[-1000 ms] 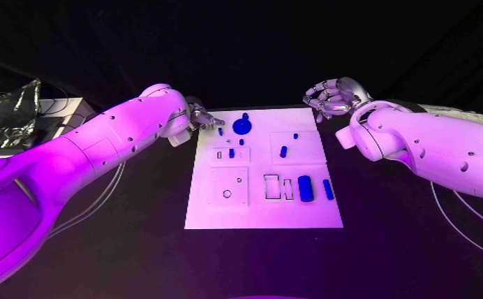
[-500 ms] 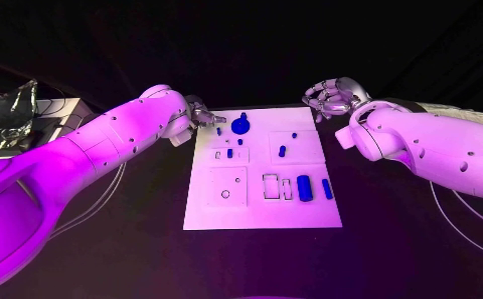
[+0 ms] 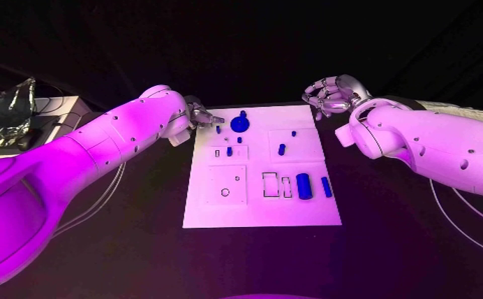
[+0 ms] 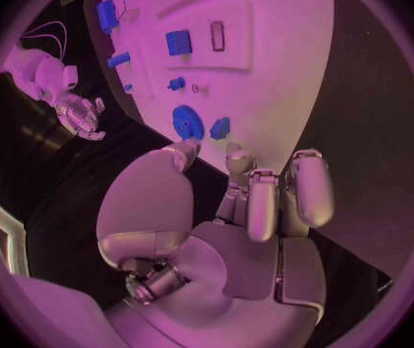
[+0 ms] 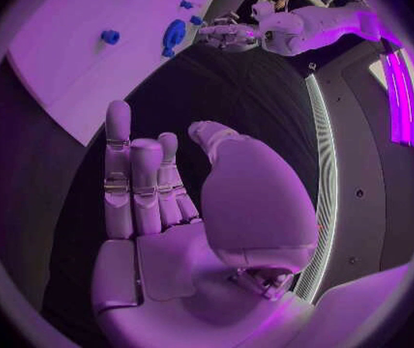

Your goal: Assemble the parts on the task board

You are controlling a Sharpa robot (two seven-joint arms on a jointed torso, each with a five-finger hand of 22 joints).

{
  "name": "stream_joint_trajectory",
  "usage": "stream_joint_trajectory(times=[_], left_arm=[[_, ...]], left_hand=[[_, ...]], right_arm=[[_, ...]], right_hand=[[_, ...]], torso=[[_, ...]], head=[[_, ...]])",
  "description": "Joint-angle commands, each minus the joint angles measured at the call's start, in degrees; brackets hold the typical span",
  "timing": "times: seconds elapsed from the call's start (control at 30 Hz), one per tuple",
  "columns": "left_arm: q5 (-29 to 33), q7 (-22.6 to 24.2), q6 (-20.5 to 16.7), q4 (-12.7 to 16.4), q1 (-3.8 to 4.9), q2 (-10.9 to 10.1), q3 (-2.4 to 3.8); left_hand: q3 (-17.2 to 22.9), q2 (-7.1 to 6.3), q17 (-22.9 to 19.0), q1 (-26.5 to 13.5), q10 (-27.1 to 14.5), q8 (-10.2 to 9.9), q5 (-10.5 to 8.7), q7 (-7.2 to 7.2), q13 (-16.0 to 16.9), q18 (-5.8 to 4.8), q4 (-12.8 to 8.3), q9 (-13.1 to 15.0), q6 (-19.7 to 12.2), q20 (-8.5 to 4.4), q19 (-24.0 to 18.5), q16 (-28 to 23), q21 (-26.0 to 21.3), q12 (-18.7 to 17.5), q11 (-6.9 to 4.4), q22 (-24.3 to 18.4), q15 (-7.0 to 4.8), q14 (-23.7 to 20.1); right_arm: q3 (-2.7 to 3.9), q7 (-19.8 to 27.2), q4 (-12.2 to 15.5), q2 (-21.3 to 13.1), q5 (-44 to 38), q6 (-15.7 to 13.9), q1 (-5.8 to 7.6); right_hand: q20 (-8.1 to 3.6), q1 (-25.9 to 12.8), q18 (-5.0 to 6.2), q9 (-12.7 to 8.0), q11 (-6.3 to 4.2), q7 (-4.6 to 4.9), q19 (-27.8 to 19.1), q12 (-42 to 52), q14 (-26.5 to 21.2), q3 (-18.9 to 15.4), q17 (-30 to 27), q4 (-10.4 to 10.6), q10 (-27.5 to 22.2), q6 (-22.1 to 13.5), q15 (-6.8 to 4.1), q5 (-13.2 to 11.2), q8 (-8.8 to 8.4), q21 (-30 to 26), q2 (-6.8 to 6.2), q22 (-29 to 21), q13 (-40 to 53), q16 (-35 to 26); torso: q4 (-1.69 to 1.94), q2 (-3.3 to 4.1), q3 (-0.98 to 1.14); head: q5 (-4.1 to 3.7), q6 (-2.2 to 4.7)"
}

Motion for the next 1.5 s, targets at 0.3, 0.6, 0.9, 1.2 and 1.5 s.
stream_joint_trajectory(times=[0.3, 0.6, 0.9, 1.2, 1.5], left_arm=[[1.0, 0.8, 1.5, -0.4, 0.06, 0.6, -0.10], [1.7, 0.8, 2.7, -1.0, 0.04, 1.0, -0.59], [2.5, 0.8, 3.1, -1.2, -0.02, 1.4, -1.01], [2.8, 1.0, 2.5, -1.3, -0.03, 1.3, -1.13], [3.8, 1.0, 2.3, -1.3, -0.03, 1.2, -1.15]], left_hand=[[0.7, 0.60, 9.8, 1.2, -0.3, 0.3, 0.26, 0.03, -0.1, -0.99, -0.2, 0.0, -0.8, -0.31, 0.1, 0.2, 0.2, 0.4, -0.14, 0.1, -0.43, 4.0], [1.3, 0.80, 9.8, 1.6, -0.4, 0.2, 0.26, 0.09, -0.2, -0.97, -0.2, -0.2, -1.0, -0.30, 0.1, 0.2, 0.1, 0.4, -0.10, 0.0, -0.40, 4.0], [1.7, 0.84, 9.9, 1.9, -0.4, 0.2, 0.23, 0.10, -0.1, -1.00, -0.2, -0.3, -1.1, -0.29, 0.1, 0.3, 0.2, 0.5, -0.09, 0.1, -0.39, 4.1], [3.2, 1.40, 9.7, 2.4, -0.6, 0.2, 0.20, 0.13, -0.4, -0.93, -0.2, -0.6, -1.1, -0.26, -0.1, 0.2, 0.0, 0.5, -0.06, -0.1, -0.36, 4.0], [13.4, 2.62, 9.7, 4.7, -0.8, 1.0, -0.03, -0.13, -0.9, -0.95, -0.9, -1.2, -1.5, -0.44, -0.1, 0.3, 0.1, 1.0, -0.34, 0.1, -0.59, 4.0]], right_arm=[[0.10, 0.7, 0.2, 0.0, -0.5, 0.0, 0.09], [0.11, 0.6, 0.3, 0.0, -0.6, 0.0, 0.12], [0.14, 0.6, 0.4, 0.1, -0.6, 0.0, 0.17], [0.15, 0.6, 0.3, 0.1, -0.7, 0.0, 0.20], [0.15, 0.5, 0.2, 0.2, -0.7, 0.1, 0.21]], right_hand=[[0.05, 0.2, 0.69, 0.1, -0.16, 0.13, 0.3, -0.2, 0.0, 0.4, 0.1, -0.1, -0.3, -0.1, 0.21, 0.2, -0.39, -0.3, -0.29, -0.1, -0.1, -0.3], [0.05, 0.2, 0.69, 0.1, -0.16, 0.13, 0.3, -0.2, 0.0, 0.4, 0.1, -0.1, -0.3, -0.1, 0.21, 0.2, -0.39, -0.3, -0.29, -0.1, -0.1, -0.3], [0.05, 0.2, 0.69, 0.1, -0.16, 0.13, 0.3, -0.2, 0.0, 0.4, 0.1, -0.1, -0.3, -0.1, 0.21, 0.2, -0.39, -0.3, -0.29, -0.1, -0.1, -0.3], [0.05, 0.2, 0.69, 0.1, -0.16, 0.13, 0.3, -0.2, 0.0, 0.4, 0.1, -0.1, -0.3, -0.1, 0.21, 0.2, -0.39, -0.3, -0.29, -0.1, -0.1, -0.3], [0.03, 0.1, 0.69, 0.1, -0.18, 0.11, 0.4, -0.1, 0.2, 0.6, 0.2, -0.2, -0.2, -0.1, 0.19, 0.5, -0.46, -0.4, -0.40, -0.1, -0.1, -0.4]], torso=[[0.02, -0.04, 0.00], [0.07, -0.05, 0.01], [0.04, -0.01, 0.01], [0.09, -0.04, 0.01], [0.08, -0.04, 0.03]], head=[[-0.16, -0.41], [-0.20, -0.52], [-0.28, -0.70], [-0.47, -0.86], [-0.46, -0.97]])
